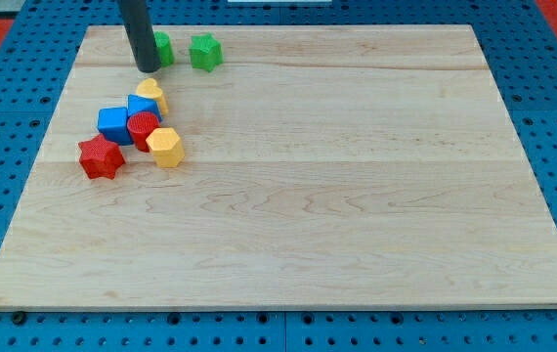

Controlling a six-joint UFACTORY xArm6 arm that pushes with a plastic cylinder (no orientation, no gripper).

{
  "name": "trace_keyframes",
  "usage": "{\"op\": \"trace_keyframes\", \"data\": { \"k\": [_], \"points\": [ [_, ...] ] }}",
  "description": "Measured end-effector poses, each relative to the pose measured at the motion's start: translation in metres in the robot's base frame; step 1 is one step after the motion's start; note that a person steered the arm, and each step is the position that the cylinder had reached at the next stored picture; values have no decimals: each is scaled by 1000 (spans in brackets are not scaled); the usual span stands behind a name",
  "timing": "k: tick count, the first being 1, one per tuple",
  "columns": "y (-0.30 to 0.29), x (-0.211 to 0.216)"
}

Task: Place yellow heart to the left of green circle

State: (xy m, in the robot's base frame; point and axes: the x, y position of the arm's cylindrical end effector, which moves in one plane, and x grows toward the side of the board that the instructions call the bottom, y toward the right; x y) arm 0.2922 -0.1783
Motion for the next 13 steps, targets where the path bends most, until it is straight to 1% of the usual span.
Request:
{"op": "trace_keyframes", "data": {
  "k": [1, 2, 3, 4, 5, 7, 11, 12, 13],
  "points": [
    [31, 37],
    [75, 54],
    [102, 62],
    [102, 90],
    [88, 98],
    [35, 98],
    [7, 54],
    [7, 51],
    [35, 51]
  ]
}}
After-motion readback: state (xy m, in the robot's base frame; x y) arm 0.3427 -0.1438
